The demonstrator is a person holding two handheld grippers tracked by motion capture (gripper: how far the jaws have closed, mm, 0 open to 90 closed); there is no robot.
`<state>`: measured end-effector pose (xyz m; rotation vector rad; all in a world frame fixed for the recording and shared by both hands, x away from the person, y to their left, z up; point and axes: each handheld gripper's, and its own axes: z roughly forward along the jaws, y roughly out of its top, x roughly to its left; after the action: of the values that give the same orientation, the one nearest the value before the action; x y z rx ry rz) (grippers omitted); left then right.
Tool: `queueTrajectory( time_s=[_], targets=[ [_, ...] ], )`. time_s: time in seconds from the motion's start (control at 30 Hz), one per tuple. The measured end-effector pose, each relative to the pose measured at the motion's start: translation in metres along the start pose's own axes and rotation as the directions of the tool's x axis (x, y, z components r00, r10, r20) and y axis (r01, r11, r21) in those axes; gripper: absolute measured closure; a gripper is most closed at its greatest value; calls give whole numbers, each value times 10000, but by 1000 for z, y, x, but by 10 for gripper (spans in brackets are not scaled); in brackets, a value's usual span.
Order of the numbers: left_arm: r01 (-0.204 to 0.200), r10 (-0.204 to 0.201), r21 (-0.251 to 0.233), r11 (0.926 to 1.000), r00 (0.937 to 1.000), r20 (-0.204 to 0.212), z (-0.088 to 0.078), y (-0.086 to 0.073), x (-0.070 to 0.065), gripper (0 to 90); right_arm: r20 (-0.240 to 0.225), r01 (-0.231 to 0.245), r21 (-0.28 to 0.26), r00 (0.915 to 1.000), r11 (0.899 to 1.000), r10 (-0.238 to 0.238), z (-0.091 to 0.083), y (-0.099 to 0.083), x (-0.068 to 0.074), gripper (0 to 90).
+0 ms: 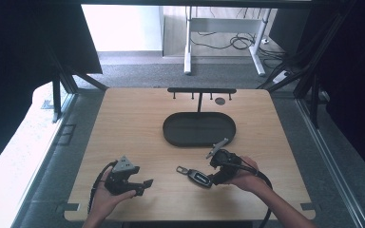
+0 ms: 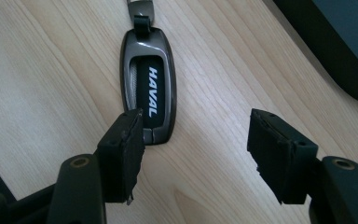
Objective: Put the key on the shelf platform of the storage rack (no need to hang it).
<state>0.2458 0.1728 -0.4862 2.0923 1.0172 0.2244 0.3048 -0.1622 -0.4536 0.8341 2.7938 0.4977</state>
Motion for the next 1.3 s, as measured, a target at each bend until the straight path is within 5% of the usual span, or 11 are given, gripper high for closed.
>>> queueTrajectory(
  time_s=[0.47, 1.3],
  targets=[
    [-45, 45, -29, 10000, 10000, 6, -1, 0, 0, 265, -273, 427, 419, 9988, 9982, -415, 21, 14, 13, 355],
    [-5, 5, -7, 10000, 10000, -19, 0, 0, 1, 265, -641, 439, 993, 9972, 9941, -377, 56, 22, 15, 331]
  ],
)
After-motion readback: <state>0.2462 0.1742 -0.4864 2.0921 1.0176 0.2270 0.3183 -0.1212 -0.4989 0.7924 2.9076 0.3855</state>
